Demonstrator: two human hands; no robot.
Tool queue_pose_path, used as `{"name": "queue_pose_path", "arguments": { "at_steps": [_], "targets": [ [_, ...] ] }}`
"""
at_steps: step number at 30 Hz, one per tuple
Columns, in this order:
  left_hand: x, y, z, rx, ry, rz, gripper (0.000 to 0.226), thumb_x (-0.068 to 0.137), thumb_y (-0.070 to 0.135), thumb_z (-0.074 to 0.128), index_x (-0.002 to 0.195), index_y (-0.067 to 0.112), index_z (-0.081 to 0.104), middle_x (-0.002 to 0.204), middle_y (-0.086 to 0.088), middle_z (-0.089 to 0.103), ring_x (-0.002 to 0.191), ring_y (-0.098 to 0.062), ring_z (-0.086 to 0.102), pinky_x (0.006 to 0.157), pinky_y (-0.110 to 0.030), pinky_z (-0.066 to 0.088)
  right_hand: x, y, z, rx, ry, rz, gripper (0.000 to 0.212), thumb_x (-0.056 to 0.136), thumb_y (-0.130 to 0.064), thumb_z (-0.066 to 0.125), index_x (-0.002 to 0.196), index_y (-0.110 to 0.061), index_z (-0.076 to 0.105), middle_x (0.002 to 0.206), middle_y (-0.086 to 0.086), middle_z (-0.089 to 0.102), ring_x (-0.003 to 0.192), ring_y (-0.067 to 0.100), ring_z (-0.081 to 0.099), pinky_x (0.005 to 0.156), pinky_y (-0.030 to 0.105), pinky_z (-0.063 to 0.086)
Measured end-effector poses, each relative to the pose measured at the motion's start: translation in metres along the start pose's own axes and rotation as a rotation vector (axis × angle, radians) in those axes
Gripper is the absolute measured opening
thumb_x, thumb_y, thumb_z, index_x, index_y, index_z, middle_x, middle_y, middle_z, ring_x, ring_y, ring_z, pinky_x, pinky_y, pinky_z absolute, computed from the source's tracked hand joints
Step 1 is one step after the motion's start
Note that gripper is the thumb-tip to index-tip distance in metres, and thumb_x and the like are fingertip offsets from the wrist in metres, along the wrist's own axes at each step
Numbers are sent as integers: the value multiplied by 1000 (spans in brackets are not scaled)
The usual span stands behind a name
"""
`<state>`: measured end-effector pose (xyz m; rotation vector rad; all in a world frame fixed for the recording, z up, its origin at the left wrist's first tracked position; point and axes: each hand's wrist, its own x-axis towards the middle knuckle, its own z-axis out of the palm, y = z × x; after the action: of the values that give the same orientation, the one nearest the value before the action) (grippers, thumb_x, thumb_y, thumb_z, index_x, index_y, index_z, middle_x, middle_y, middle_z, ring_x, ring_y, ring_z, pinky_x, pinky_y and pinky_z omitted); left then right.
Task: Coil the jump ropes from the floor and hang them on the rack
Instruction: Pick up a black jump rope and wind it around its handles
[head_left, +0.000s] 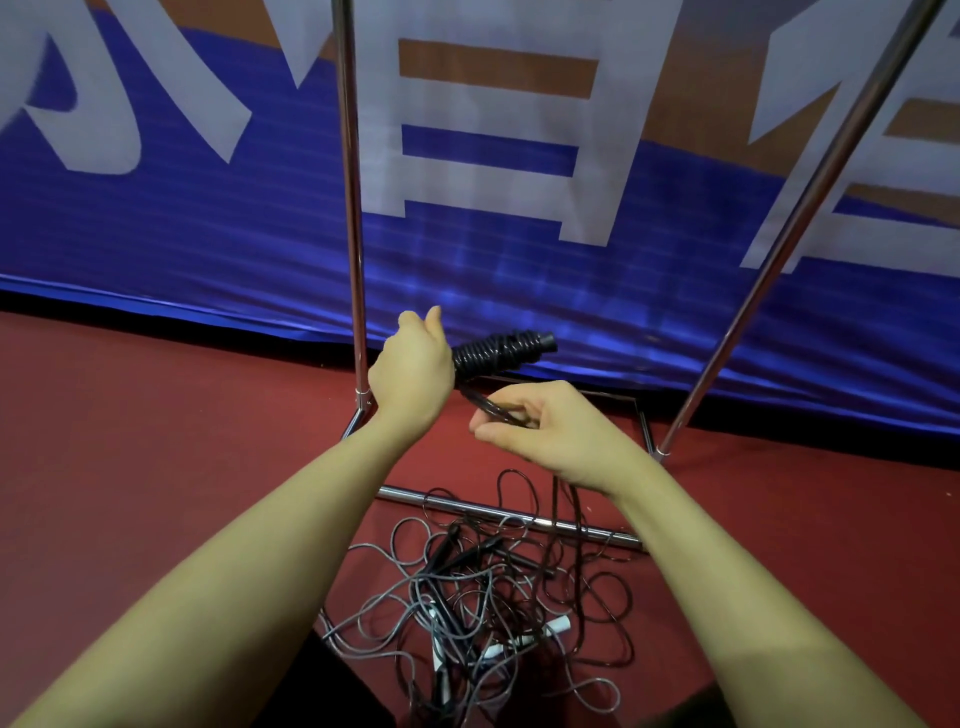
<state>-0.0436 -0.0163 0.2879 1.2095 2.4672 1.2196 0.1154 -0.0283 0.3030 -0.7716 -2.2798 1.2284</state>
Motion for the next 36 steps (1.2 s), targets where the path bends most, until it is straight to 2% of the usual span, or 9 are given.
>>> {"name": "queue_pose_path", "arguments": {
  "at_steps": [4, 8, 10, 15, 20, 23, 26, 30, 36],
  "targets": [
    [-5, -1, 5, 254, 1, 227, 44, 103, 42, 26, 110, 3, 45, 98, -22, 66, 93, -40, 61, 69, -38, 37, 0, 7, -7, -95, 115, -25, 8, 87, -12, 66, 84, -5, 69, 79, 16, 67, 69, 15, 55, 72, 36, 47],
    [-7, -1, 9, 408, -69, 440, 43, 102, 45, 28, 109, 7, 46, 94, -19, 67, 92, -40, 61, 65, -38, 34, 0, 11, -11, -186, 295, -72, 8, 84, -15, 70, 87, -9, 74, 79, 1, 72, 72, 11, 63, 73, 24, 47],
    [-9, 0, 8, 425, -122, 524, 41, 102, 45, 28, 107, 8, 46, 93, -18, 67, 92, -40, 60, 65, -38, 31, -1, 11, -12, -206, 376, -99, 8, 82, -15, 73, 85, -8, 75, 77, -5, 70, 71, 3, 61, 71, 17, 45],
    [-14, 6, -1, 278, -237, 591, 29, 102, 40, 30, 93, 13, 37, 78, -14, 60, 87, -41, 57, 65, -37, 28, -1, 18, -19, -117, 508, -58, 13, 77, -22, 77, 71, -15, 68, 66, 2, 65, 62, 16, 55, 64, 27, 43],
    [-17, 11, -11, 107, -171, 668, 35, 100, 45, 30, 86, 14, 33, 59, -6, 45, 72, -43, 54, 64, -41, 34, -1, 20, -19, 29, 481, 7, 18, 78, -20, 76, 74, -17, 58, 67, 0, 54, 59, 6, 42, 59, 17, 37],
    [-19, 9, -12, 35, -47, 752, 50, 87, 56, 14, 85, 12, 39, 51, -4, 42, 58, -43, 53, 58, -41, 38, -2, 25, -21, -9, 437, 9, 18, 80, -23, 74, 91, -20, 60, 79, -5, 52, 67, 1, 45, 69, 12, 38],
    [-19, 9, -12, -23, 26, 794, 55, 89, 48, 19, 82, 2, 48, 45, -7, 42, 45, -41, 50, 50, -38, 36, -3, 27, -23, -170, 359, 1, 24, 84, -30, 67, 106, -21, 64, 92, -10, 54, 82, -4, 51, 79, 8, 36],
    [-20, 11, -16, -42, 41, 809, 45, 91, 45, 24, 77, 7, 43, 43, -7, 37, 40, -40, 45, 48, -35, 34, -7, 21, -21, 0, 182, 63, 15, 93, -29, 57, 85, -23, 68, 77, -3, 72, 58, 2, 61, 59, 14, 44],
    [-17, 17, -23, -115, -79, 666, 18, 102, 28, 38, 91, 14, 40, 59, 4, 41, 63, -28, 43, 60, -35, 29, -2, 17, -12, 95, 380, 6, 22, 92, -22, 60, 72, -20, 70, 62, -7, 69, 56, 0, 60, 59, 15, 45]
  ]
}}
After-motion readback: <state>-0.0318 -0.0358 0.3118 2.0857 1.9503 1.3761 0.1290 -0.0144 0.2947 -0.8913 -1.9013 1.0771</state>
